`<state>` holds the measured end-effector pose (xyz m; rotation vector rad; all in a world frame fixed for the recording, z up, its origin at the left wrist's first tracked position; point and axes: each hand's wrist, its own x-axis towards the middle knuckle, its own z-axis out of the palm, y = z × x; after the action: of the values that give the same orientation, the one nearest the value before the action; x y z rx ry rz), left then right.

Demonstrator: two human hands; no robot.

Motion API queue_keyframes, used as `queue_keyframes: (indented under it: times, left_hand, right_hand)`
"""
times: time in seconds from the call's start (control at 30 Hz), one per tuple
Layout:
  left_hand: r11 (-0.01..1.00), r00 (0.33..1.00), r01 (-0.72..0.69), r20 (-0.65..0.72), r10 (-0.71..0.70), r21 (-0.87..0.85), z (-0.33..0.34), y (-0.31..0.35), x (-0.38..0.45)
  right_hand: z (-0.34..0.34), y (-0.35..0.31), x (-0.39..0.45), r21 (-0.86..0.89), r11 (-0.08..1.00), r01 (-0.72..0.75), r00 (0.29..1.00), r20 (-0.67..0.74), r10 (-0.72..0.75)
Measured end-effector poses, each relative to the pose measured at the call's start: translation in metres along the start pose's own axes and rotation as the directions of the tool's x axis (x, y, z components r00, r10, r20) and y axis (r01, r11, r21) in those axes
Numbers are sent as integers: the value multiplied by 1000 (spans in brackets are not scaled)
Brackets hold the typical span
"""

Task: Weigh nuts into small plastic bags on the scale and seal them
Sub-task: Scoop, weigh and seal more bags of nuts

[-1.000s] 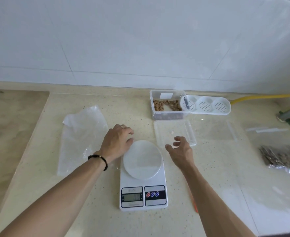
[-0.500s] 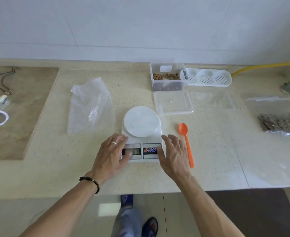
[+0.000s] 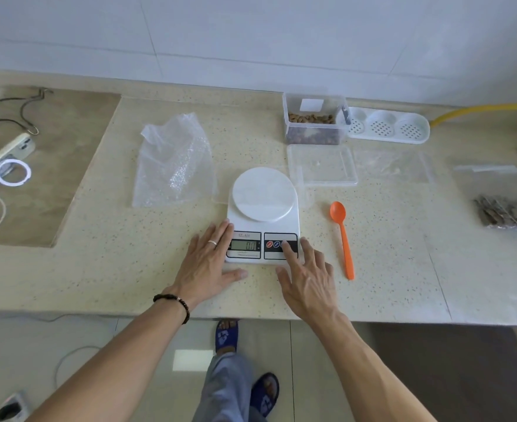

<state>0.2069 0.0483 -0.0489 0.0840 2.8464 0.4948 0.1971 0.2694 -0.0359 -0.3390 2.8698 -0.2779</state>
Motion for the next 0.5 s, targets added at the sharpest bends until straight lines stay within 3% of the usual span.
queue_keyframes:
  times: [0.5]
  left_hand:
    - [1000, 1000, 4, -10, -4, -28, 3, 0, 0]
  right_hand:
    - [6, -4, 1, 2, 999, -37, 999, -37, 37]
